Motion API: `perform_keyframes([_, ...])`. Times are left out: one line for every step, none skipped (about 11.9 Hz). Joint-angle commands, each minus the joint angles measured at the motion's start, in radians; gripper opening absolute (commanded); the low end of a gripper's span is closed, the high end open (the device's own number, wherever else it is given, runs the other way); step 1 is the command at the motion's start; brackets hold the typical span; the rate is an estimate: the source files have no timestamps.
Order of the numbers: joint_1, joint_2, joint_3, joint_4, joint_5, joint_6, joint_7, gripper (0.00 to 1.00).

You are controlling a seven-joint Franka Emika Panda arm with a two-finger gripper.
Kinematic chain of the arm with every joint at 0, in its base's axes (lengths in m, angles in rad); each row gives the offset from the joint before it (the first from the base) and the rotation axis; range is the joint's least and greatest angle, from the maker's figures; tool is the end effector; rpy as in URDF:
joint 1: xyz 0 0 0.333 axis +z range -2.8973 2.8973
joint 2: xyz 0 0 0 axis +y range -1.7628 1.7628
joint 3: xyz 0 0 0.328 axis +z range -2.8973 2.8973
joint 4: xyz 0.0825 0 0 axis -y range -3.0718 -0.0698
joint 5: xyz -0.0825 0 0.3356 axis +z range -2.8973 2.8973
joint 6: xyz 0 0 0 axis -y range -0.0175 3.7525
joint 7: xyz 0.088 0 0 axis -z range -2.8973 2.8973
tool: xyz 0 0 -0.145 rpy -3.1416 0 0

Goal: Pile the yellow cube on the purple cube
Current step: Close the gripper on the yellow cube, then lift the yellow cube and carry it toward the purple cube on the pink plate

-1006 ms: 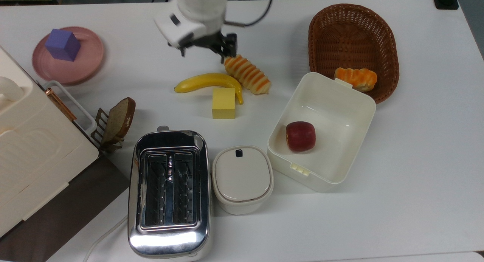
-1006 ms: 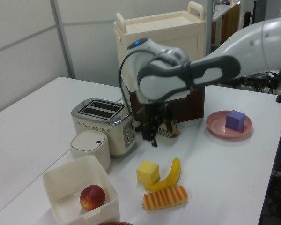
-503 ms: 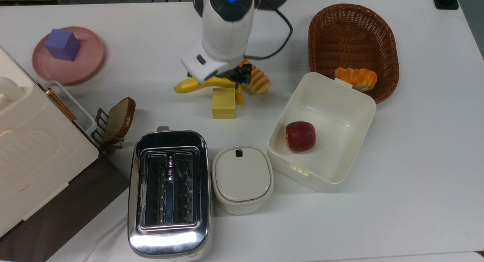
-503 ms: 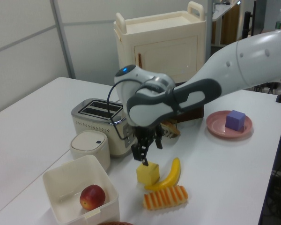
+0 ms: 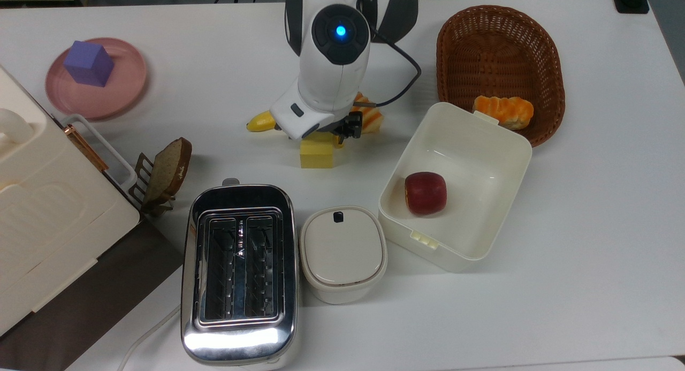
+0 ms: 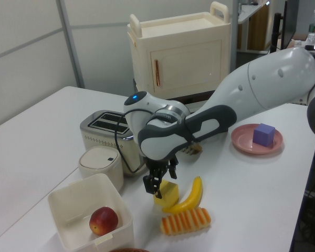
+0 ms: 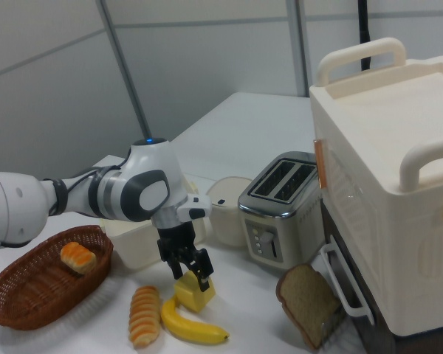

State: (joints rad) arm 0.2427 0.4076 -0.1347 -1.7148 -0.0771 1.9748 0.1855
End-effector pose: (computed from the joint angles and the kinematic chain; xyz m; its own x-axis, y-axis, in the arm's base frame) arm 0.5973 0.0642 0.3421 0.9916 -0.0435 -0.1218 -0.0258 -0.9893 0.1437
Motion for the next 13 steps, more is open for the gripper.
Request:
perform_keyframes([0.015,0.046,-0.014,-0.002,-0.058,0.059,0.022,1.0])
perform_keyframes([0.017,0.051,-0.014,-0.002,-0.059,0.062,0.038,0.97])
perform_keyframes([0.026,0.051,-0.014,-0.005,-0.062,0.061,0.066,0.85])
perform_keyframes([0.033,0.048,-0.014,-0.005,-0.064,0.055,0.069,0.64])
perform_keyframes([0.032,0.036,-0.019,-0.003,-0.064,0.047,0.075,0.49])
perform_keyframes([0.032,0.024,-0.022,-0.002,-0.061,0.044,0.077,0.49])
perform_keyframes([0.026,0.002,-0.025,0.004,-0.059,0.007,0.077,0.49])
perform_keyframes([0.026,-0.025,-0.042,0.006,-0.053,-0.023,0.069,0.49])
perform_keyframes([0.024,-0.051,-0.058,0.006,-0.052,-0.034,0.065,0.49])
perform_keyframes([0.023,-0.07,-0.075,0.006,-0.052,-0.05,0.058,0.49])
perform_keyframes([0.012,-0.091,-0.098,0.006,-0.05,-0.072,0.042,0.49])
perform_keyframes([-0.006,-0.123,-0.132,0.006,-0.049,-0.1,-0.018,0.49])
perform_keyframes([-0.025,-0.154,-0.179,0.007,-0.037,-0.132,-0.093,0.49])
